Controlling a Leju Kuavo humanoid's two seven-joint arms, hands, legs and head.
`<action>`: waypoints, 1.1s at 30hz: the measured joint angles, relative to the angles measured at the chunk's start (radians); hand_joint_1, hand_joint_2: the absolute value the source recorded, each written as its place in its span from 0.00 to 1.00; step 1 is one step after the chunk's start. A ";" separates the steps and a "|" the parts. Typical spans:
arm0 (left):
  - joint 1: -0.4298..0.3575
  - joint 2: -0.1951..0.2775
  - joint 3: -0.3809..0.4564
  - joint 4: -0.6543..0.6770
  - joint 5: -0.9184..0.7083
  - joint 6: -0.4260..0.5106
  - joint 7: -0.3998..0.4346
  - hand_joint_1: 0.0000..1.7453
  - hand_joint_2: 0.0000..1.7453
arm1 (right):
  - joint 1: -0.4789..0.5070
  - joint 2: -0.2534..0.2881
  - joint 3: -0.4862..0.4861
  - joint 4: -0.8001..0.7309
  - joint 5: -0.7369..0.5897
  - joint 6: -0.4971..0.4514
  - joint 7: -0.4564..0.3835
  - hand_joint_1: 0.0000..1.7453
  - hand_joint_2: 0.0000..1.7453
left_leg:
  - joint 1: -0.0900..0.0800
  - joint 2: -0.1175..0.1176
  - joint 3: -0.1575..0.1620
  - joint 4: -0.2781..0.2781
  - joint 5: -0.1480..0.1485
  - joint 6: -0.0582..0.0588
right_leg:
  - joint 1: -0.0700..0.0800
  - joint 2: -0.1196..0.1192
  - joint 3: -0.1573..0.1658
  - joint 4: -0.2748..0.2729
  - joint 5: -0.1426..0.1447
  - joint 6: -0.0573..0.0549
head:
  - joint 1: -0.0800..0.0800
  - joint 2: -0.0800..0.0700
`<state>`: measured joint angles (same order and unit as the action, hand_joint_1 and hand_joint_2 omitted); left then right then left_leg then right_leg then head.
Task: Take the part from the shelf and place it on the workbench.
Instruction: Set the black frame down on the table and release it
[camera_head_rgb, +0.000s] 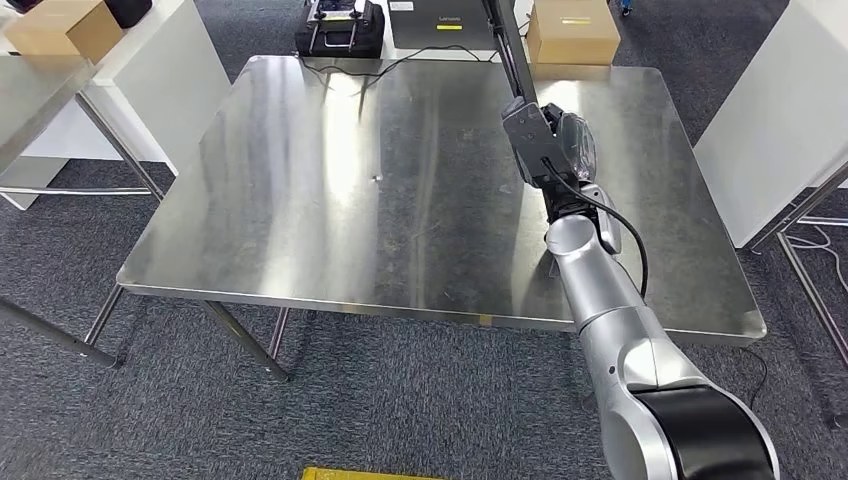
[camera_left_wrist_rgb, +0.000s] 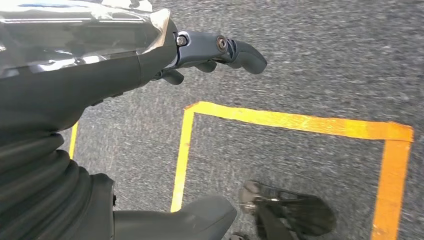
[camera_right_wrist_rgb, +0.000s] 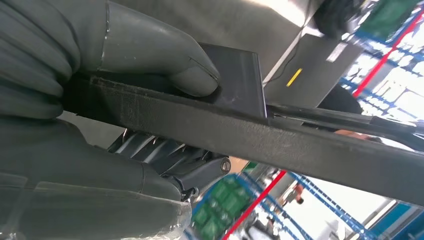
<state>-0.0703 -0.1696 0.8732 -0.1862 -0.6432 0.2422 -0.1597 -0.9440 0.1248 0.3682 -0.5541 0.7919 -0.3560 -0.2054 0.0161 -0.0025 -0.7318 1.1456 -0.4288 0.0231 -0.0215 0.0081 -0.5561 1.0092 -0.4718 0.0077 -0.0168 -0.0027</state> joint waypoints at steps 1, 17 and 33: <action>-0.001 0.002 0.000 0.000 -0.002 -0.001 0.001 0.00 1.00 | -0.002 0.000 0.001 0.002 0.023 -0.008 0.018 1.00 1.00 | -0.006 0.001 0.025 -0.064 0.030 0.012 | 0.003 0.000 0.007 -0.001 -0.006 0.003 | 0.001 0.000; -0.008 0.011 0.001 0.000 -0.028 0.002 0.027 0.00 1.00 | -0.052 0.019 0.190 0.158 0.602 0.057 0.473 1.00 1.00 | -0.024 -0.019 0.132 -0.147 0.000 0.037 | 0.014 -0.004 -0.082 0.011 0.042 0.048 | 0.005 0.000; -0.014 0.011 0.000 0.000 -0.070 -0.011 0.036 0.00 1.00 | 0.023 0.018 0.384 0.265 0.771 0.314 0.669 0.00 0.00 | 0.014 0.000 0.077 -0.125 0.021 -0.028 | -0.005 -0.003 -0.018 -0.022 0.031 0.017 | -0.007 0.000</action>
<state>-0.0840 -0.1591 0.8737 -0.1865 -0.7136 0.2313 -0.1242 -0.9212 0.1431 0.7518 -0.2890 1.5632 -0.0421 0.4633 0.0297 -0.0027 -0.6543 1.0204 -0.4079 -0.0052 -0.0269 0.0047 -0.5742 0.9868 -0.4409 0.0251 -0.0234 -0.0027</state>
